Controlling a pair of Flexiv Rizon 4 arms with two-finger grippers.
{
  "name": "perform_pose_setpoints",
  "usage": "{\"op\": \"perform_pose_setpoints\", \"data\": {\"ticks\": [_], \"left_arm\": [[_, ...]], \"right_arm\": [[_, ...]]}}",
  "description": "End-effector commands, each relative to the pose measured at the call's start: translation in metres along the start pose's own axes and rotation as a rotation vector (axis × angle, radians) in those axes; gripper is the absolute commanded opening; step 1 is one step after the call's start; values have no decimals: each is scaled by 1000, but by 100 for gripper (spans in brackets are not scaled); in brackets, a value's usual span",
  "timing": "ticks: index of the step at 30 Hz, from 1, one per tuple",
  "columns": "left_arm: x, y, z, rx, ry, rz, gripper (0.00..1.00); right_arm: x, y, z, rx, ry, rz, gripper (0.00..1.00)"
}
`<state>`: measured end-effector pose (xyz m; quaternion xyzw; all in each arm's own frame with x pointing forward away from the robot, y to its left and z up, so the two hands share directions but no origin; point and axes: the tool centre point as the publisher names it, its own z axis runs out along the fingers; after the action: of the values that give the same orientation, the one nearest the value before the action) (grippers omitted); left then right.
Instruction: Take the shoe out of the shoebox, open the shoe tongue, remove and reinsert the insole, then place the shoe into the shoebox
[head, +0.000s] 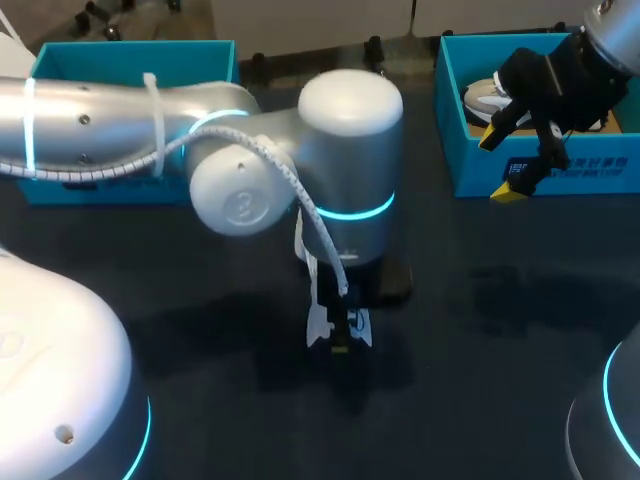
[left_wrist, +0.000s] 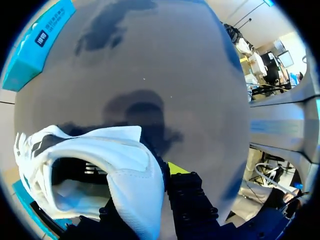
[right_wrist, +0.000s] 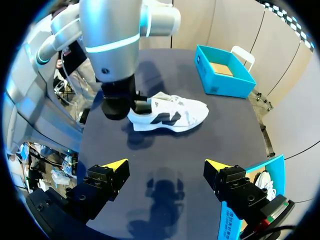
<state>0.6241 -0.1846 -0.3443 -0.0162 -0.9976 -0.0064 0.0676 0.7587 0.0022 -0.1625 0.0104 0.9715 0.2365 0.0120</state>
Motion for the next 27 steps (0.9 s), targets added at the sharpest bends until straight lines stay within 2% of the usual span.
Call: {"op": "perform_pose_setpoints", "data": {"ticks": [1, 10, 17, 20, 27], "left_arm": [[8, 20, -51, 8, -26, 9, 0], [11, 32, -109, 5, -45, 13, 0], [18, 36, -150, 40, -45, 24, 0], [18, 36, -165, 31, -46, 26, 0], [16, 38, -178, 17, -34, 41, 0]], "right_arm": [[-2, 1, 1, 4, 3, 1, 100], [-2, 1, 1, 4, 3, 1, 100], [-2, 1, 1, 4, 3, 1, 100], [-2, 1, 1, 4, 3, 1, 100], [-2, 1, 1, 4, 3, 1, 100]]}}
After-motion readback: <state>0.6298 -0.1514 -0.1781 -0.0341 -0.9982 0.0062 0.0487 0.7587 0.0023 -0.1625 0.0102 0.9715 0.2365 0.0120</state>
